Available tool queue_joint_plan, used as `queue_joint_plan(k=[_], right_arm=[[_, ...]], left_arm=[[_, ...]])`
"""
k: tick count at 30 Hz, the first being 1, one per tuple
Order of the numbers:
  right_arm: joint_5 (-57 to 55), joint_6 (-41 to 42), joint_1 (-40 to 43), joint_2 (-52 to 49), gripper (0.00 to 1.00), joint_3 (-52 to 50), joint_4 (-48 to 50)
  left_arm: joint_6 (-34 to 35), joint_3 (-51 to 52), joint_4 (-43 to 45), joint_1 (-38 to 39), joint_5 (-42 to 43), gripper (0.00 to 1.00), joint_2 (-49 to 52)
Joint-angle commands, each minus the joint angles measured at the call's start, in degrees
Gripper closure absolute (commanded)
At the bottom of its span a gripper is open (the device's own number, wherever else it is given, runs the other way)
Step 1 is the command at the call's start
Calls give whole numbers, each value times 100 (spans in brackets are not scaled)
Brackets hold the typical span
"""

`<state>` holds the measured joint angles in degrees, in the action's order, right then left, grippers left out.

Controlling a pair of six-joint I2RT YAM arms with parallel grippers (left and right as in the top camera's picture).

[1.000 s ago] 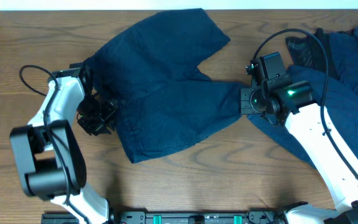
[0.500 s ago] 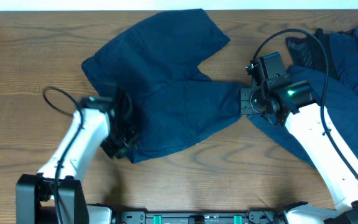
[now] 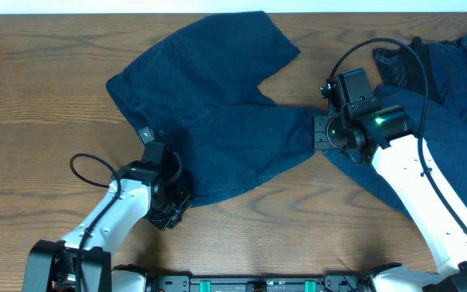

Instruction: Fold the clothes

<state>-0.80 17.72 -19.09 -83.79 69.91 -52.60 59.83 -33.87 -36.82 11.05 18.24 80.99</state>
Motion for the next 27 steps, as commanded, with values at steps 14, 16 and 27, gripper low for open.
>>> queue_joint_plan(k=[14, 16, 27], right_arm=[[-94, -63, -37, 20, 92, 22, -52], [-138, -63, -37, 20, 92, 9, -52], [-160, -63, -37, 20, 93, -79, -50]], left_arm=[[57, 101, 216, 11, 380, 59, -339], [-155, 101, 260, 13, 282, 59, -525], [-122, 103, 76, 13, -505, 36, -772]])
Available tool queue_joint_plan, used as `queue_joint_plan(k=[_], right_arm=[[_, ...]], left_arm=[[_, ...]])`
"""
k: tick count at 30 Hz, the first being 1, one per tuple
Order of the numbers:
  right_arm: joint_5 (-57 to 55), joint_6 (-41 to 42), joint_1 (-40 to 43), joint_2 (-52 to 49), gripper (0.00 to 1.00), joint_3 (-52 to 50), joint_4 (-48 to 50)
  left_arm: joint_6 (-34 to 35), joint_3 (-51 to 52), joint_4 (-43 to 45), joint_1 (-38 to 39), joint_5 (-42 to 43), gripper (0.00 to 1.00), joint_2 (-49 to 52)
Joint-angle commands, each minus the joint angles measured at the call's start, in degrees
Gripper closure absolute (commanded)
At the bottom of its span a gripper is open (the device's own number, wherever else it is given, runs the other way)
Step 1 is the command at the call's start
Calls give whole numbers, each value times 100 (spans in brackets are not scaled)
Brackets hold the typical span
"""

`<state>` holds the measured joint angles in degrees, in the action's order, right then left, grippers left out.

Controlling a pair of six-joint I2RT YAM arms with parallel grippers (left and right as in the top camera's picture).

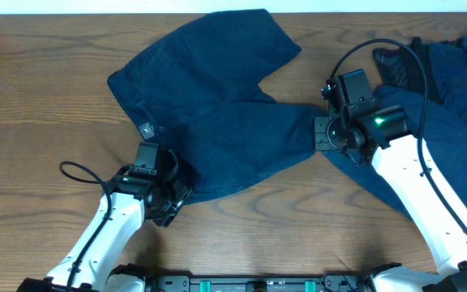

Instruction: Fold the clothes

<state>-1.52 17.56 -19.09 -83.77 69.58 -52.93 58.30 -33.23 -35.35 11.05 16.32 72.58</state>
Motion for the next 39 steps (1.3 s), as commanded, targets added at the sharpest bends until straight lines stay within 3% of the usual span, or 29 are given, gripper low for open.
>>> queue_joint_plan(k=[1, 11, 13, 15, 16, 17, 21, 26, 31, 34, 39], right_arm=[[-87, -48, -35, 17, 93, -50, -20], [-85, -48, -37, 17, 94, -83, -22], [-85, -48, -37, 17, 94, -83, -22], [-85, -48, -37, 17, 94, -83, -22], [-87, -48, -35, 17, 94, -83, -22], [-87, -46, -35, 17, 94, -83, -22], [-105, -46, -35, 17, 96, -83, -22], [-317, 149, 136, 17, 99, -81, -22], [-251, 254, 581, 20, 99, -76, -17], [-166, -216, 715, 70, 99, -24, -15], [-157, -485, 706, 332, 99, 203, 319]], left_arm=[[155, 39, -129, 13, -358, 36, 125], [503, 46, 422, 13, -590, 37, 890], [503, 46, 535, 13, -588, 48, 964], [498, 44, 549, 13, -590, 71, 973], [483, 44, 549, 13, -588, 90, 970], [472, 44, 546, 13, -586, 94, 973], [407, 4, 297, 13, -511, 94, 896], [-315, -192, -850, 13, -46, 94, 304], [-1060, -389, -2559, 13, 334, 94, -883], [-1357, -400, -3287, 13, 581, 94, -1788], [-1270, -511, -3790, 13, 570, 94, -3246]])
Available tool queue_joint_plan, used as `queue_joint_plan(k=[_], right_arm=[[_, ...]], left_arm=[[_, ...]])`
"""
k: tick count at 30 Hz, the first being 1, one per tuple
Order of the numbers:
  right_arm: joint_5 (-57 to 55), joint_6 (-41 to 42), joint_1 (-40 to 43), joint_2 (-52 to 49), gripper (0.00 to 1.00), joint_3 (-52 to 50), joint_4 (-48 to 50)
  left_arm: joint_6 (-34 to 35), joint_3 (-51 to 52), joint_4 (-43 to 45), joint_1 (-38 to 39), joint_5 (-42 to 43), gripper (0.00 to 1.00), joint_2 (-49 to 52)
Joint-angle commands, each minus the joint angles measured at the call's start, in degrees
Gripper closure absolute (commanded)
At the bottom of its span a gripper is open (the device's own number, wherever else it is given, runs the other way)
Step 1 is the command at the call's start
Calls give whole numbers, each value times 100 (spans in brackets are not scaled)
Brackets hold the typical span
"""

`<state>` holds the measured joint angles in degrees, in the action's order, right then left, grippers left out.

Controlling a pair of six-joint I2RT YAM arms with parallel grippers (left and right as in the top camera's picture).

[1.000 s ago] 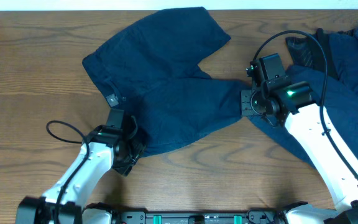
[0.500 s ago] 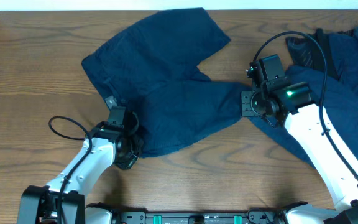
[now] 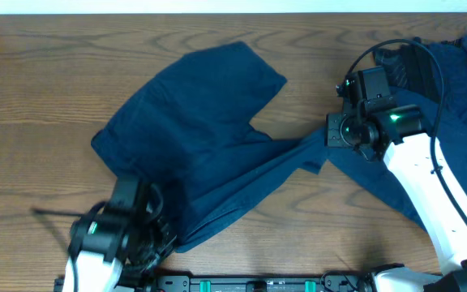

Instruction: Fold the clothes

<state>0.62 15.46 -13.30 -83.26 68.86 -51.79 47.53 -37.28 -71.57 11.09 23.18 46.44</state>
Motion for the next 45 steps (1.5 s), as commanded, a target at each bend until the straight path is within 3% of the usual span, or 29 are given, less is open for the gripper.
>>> queue_joint_plan(k=[1, 3, 8, 14, 24, 31, 37, 40, 43, 44, 45], right_arm=[[-350, -284, 125, 328, 99, 345, 321], [-129, -297, 125, 367, 99, 507, 643], [684, -354, 46, 343, 99, 643, 1792], [761, -557, -439, -7, 99, 643, 3075], [538, -566, -778, -1360, 99, 643, 4527], [544, -595, -828, -2188, 99, 643, 5353], [540, -745, -992, -2778, 99, 643, 6509], [540, -745, -1082, -3106, 99, 643, 7224], [540, -741, -1163, -3460, 99, 643, 7823], [542, -739, -1191, -3587, 96, 643, 8000], [542, -737, -1217, -3700, 77, 643, 8146]], left_arm=[[-37, -160, -153, 9, -184, 94, -922], [256, -254, -46, 9, -520, 94, -1362], [1143, -319, 667, 9, -2304, 91, -2105], [1410, -258, 1910, 9, -3818, 92, -1934], [1410, -227, 3445, -33, -5276, 91, 146], [1412, -227, 4684, -562, -5230, 92, 1884], [1412, -227, 5386, -1019, -5219, 91, 2741], [1410, -227, 5694, -1156, -5219, 83, 3001], [1410, -227, 6039, -1220, -5219, 67, 3259], [1408, -227, 6157, -1231, -5217, 59, 3353], [1408, -227, 6238, -1233, -5219, 50, 3429]])
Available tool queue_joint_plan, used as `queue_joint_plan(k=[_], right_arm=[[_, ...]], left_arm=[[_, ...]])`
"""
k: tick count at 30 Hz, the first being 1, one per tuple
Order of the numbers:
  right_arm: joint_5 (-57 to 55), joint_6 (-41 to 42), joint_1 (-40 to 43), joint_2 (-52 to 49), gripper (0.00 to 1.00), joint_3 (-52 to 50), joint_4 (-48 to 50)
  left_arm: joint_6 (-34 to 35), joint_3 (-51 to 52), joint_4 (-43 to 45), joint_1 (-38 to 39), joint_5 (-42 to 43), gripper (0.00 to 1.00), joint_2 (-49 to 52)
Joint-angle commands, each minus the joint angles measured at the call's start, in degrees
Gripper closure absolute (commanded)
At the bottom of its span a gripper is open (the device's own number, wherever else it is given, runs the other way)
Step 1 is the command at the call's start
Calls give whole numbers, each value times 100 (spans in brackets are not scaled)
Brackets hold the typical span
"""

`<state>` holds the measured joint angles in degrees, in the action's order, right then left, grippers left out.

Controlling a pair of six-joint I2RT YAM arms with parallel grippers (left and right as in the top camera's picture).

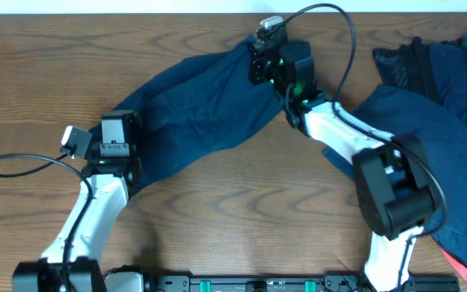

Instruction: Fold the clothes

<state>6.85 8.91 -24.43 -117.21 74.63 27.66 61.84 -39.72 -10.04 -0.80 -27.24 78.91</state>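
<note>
Dark navy shorts (201, 122) lie doubled over as one long diagonal band, from the left middle of the table up to the far centre. My left gripper (128, 168) sits at the band's lower left end, at the waist, and appears shut on the cloth. At the upper right end, by the leg hems, my right gripper (259, 69) appears shut on the fabric. The arm bodies hide both sets of fingertips from above.
A heap of more dark blue clothes (452, 113) fills the right side of the wooden table (242, 211), with a red bit at the lower right corner. The right arm stretches across the far middle. A black cable (23, 162) loops left of the left arm.
The left gripper moved from the front edge up to the left middle. The right gripper went from right of centre to the far centre, and the near leg now lies over the far leg.
The shorts lay spread flat, the left gripper at the near waist corner and the right at the near leg's hem. Then both ends were held, the cloth dragged toward the front and stretched. Now the near half lies over the far half, one band.
</note>
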Motion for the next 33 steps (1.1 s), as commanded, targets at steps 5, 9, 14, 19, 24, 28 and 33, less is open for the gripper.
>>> queue_joint_plan(k=[5, 9, 14, 19, 24, 28, 33], right_arm=[[-87, -83, -175, -614, 1, 66, 413], [-214, -81, -61, -540, 1, 68, 396], [-258, -79, 295, -111, 1, 68, -577], [-254, 166, 852, 352, 1, 68, -2094], [393, 297, 1285, 337, 1, 68, -3274], [1167, -334, 1388, 175, 1, 66, -3738], [1386, -538, 1349, -61, 1, 63, -3934]], left_arm=[[-48, 17, 236, -44, -177, 33, 396], [-603, 11, 245, -44, -177, 33, 240], [-1311, 11, 164, -42, -173, 33, -378], [-1362, 11, -393, -42, 466, 33, -1198], [-1362, 11, -743, -39, 1690, 33, -1298], [-1362, 11, -763, -37, 2122, 33, -911], [-1360, 11, -752, -37, 2380, 33, -286]])
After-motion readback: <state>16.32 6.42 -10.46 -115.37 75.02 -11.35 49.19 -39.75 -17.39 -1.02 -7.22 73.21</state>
